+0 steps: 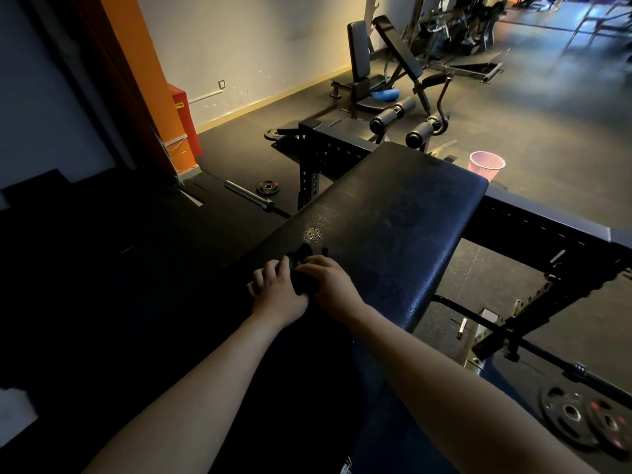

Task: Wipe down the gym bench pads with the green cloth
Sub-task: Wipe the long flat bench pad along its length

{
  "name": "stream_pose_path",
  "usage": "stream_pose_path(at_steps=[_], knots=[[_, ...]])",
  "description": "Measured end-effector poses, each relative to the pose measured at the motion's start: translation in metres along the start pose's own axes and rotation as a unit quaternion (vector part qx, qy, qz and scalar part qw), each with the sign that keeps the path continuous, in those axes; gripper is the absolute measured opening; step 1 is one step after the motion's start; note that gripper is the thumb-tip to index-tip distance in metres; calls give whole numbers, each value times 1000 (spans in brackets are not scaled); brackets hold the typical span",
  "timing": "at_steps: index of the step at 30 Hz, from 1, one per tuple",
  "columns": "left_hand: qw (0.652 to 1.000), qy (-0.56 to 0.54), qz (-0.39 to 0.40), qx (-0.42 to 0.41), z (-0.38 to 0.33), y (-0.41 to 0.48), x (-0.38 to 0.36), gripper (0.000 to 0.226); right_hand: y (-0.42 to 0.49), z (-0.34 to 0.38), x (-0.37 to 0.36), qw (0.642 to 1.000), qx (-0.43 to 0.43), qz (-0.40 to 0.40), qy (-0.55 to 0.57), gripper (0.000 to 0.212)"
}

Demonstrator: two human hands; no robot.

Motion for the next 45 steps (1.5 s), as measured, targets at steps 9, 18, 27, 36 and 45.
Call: stream_pose_path(at_steps=[9, 18, 27, 36, 45], knots=[[997, 39, 14, 71, 8, 30, 12, 94, 33, -95, 30, 983, -143, -24, -108, 50], [996, 4, 29, 85, 14, 43, 20, 103, 81, -5, -10, 999, -13, 32, 22, 55], [993, 8, 71, 92, 26, 50, 21, 124, 111, -79, 8, 993, -87, -20, -73, 49], [995, -30, 49, 87, 24, 51, 23, 111, 106, -34, -5, 998, 1, 47, 33, 55], [995, -46, 35, 86, 26, 55, 26, 110, 144, -33, -11, 992, 69, 36, -100, 48]])
Point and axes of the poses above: each hand's wrist, its own y-axis towards the middle knuckle, its own x-axis out of the back of the hand, z = x × y, the point moved 7 cm from there along y, towards the middle knuckle, and after that the axes turned 14 degrees about -y, right-handed, at the moved point
